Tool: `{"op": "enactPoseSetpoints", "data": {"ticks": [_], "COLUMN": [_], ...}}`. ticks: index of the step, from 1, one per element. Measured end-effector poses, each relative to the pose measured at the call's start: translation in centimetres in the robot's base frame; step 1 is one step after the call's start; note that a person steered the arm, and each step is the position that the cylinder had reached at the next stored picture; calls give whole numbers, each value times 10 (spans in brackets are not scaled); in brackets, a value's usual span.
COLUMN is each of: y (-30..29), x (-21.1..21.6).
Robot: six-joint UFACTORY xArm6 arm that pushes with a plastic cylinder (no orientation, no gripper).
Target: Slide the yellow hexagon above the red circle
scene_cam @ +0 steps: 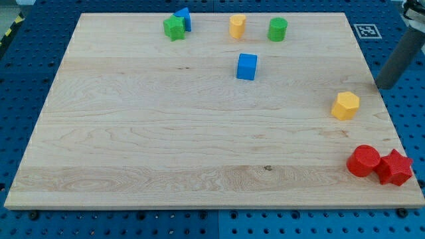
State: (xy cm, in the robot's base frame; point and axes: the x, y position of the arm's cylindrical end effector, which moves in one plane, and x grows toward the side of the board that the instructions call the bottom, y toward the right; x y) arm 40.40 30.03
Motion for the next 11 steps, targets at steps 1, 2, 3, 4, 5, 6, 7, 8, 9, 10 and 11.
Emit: {"op": "enactPoseSetpoints", "data": {"ticks": [1,2,3,4,5,6,7,8,9,10,11], "y": [-42,-40,-5,-11,-28,-53,-78,-80,-81,-116,-131], "x": [22,53,69,68,48,23,25,56,65,55,65]}}
